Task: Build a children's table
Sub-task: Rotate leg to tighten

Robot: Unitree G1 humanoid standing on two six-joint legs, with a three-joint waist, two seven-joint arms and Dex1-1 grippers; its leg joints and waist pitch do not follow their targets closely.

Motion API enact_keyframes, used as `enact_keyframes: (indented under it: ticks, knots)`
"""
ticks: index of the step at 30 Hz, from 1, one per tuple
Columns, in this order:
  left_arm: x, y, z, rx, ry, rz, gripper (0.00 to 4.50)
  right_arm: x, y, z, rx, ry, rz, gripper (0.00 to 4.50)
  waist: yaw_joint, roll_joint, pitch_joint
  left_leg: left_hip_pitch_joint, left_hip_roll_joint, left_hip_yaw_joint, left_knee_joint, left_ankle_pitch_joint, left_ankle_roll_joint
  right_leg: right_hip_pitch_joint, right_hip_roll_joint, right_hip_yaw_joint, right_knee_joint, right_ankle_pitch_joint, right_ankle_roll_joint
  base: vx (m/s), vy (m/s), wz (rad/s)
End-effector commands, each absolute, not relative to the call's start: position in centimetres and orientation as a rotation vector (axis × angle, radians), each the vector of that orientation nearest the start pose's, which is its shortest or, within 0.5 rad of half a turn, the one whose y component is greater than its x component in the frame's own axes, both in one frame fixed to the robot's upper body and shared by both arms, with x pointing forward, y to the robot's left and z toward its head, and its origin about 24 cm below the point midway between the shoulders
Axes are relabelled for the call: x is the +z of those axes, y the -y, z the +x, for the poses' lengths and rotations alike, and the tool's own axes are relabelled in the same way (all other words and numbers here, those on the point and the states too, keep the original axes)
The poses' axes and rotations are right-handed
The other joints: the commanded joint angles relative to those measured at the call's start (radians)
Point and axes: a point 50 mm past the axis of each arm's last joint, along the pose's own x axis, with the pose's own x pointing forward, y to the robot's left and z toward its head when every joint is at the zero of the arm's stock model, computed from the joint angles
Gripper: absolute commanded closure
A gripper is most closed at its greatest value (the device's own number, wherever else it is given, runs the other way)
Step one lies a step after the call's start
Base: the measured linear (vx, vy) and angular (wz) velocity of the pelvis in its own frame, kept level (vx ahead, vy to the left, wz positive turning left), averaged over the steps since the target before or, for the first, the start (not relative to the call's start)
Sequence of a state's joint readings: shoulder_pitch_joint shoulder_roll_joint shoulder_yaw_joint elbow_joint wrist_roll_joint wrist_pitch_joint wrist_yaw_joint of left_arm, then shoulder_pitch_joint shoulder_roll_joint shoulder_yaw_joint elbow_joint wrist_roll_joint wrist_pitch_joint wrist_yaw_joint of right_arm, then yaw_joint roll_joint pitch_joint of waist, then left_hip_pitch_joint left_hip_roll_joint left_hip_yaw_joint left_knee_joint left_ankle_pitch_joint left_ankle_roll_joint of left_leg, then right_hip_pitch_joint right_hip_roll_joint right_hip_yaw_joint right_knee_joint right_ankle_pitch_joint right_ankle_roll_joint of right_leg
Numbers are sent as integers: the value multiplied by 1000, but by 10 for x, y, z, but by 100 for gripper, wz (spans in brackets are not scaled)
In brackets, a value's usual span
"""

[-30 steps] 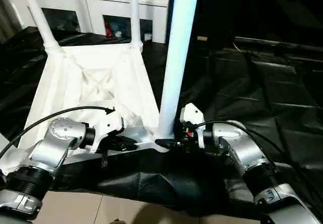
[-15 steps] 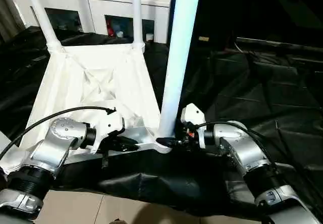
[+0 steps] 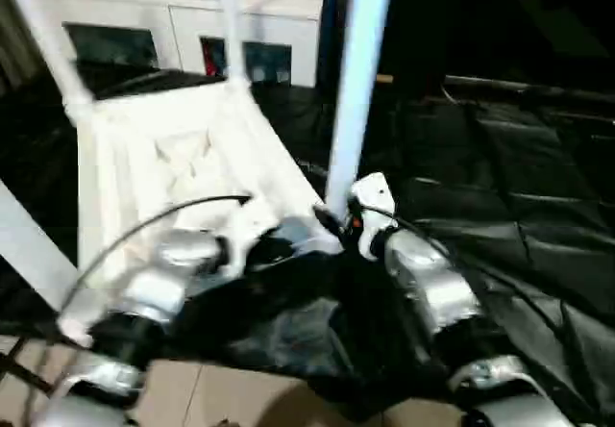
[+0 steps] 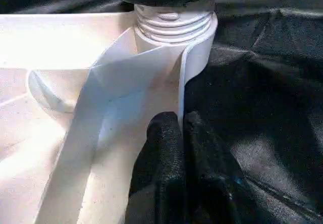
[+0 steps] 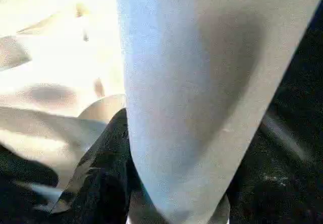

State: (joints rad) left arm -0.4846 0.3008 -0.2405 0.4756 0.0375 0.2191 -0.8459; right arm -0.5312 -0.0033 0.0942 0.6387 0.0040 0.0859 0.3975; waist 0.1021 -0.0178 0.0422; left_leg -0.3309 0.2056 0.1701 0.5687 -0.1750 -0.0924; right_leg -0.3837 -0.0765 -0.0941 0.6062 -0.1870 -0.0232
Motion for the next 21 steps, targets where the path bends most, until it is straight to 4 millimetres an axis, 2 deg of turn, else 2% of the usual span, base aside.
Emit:
enact_keyframes:
  ticks: [1, 2, 3, 5, 6, 9, 11, 12, 13, 15, 16, 17, 18, 19, 20, 21]
  knots:
    - [45, -103, 323, -936, -349, 329, 450, 15, 47, 317, 705, -329, -122, 241, -9, 4, -37, 17, 15, -16, -67, -417, -17, 11, -75, 41, -132, -644, -24, 0, 0, 0]
    - [44, -98, 323, -946, -342, 335, 450, 16, 46, 318, 704, -322, -110, 241, -9, 1, -41, 11, 16, -17, -69, -399, -12, 17, -76, 42, -128, -620, -24, 0, 0, 0]
    - [44, -97, 322, -951, -341, 336, 450, 18, 46, 319, 704, -314, -95, 241, -9, 1, -41, 11, 16, -17, -69, -399, -12, 17, -76, 42, -128, -620, -24, 0, 0, 0]
    - [45, -96, 320, -980, -329, 354, 450, 23, 47, 321, 710, -291, -42, 194, -6, 4, -46, 3, 23, -15, -77, -354, 1, 22, -76, 49, -118, -520, -49, 0, 0, 0]
    - [46, -97, 320, -992, -321, 364, 450, 23, 48, 321, 718, -288, -35, 194, -7, 6, -44, 1, 25, -14, -79, -353, 0, 21, -74, 51, -114, -492, -61, 0, 0, 0]
    - [46, -106, 315, -1055, -311, 399, 450, 27, 55, 321, 757, -265, -81, 165, -4, 3, -46, -1, 24, -13, -79, -349, 4, 25, -77, 53, -111, -474, -68, 0, 0, 0]
    - [45, -113, 314, -1070, -329, 421, 450, 32, 61, 317, 828, -240, -108, 165, -3, 2, -47, -4, 25, -12, -79, -334, 9, 27, -76, 55, -108, -451, -69, 0, 0, 0]
    - [45, -117, 314, -1087, -335, 443, 450, 37, 69, 315, 877, -224, -110, 165, -1, 3, -47, -1, 25, -8, -77, -323, 13, 24, -76, 59, -108, -437, -71, 0, 0, 0]
    - [44, -120, 314, -1101, -342, 462, 450, 41, 79, 311, 925, -209, -118, 165, 4, 5, -50, -1, 26, -7, -75, -301, 21, 29, -73, 60, -105, -404, -73, 0, 0, 0]
    - [44, -122, 313, -1123, -341, 475, 450, 45, 88, 308, 957, -199, -123, 165, 11, 5, -53, -1, 28, -3, -73, -272, 29, 29, -72, 63, -99, -342, -84, 0, 0, 0]
    - [44, -122, 312, -1145, -338, 484, 450, 47, 94, 306, 976, -192, -126, 165, 12, 6, -57, -8, 29, -2, -70, -226, 32, 36, -70, 61, -86, -247, -119, 0, 0, 0]
    - [44, -122, 309, -1209, -329, 498, 450, 53, 111, 302, 1005, -186, -106, 165, 13, 11, -60, -8, 29, -2, -68, -209, 33, 38, -69, 61, -81, -211, -131, 0, 0, 0]
    - [43, -122, 305, -1283, -312, 503, 450, 60, 128, 298, 1025, -174, -89, 165, 16, 12, -61, -8, 29, -1, -64, -186, 48, 41, -66, 61, -77, -151, -142, 71, 1, 7]
    - [43, -122, 305, -1287, -311, 503, 450, 61, 129, 298, 1026, -173, -88, 165, 19, 17, -61, -6, 29, -1, -63, -178, 56, 41, -64, 61, -75, -125, -150, 0, 0, 0]
    - [44, -122, 303, -1344, -293, 491, 450, 68, 145, 293, 1047, -167, -62, 165, 18, 17, -64, -10, 32, -1, -61, -166, 61, 42, -64, 60, -65, -73, -175, 0, 0, 0]
    - [44, -122, 302, -1369, -285, 485, 450, 71, 151, 291, 1057, -162, -53, 165, 24, 16, -65, -12, 32, -1, -59, -156, 73, 47, -64, 58, -63, -50, -185, 0, 0, 0]
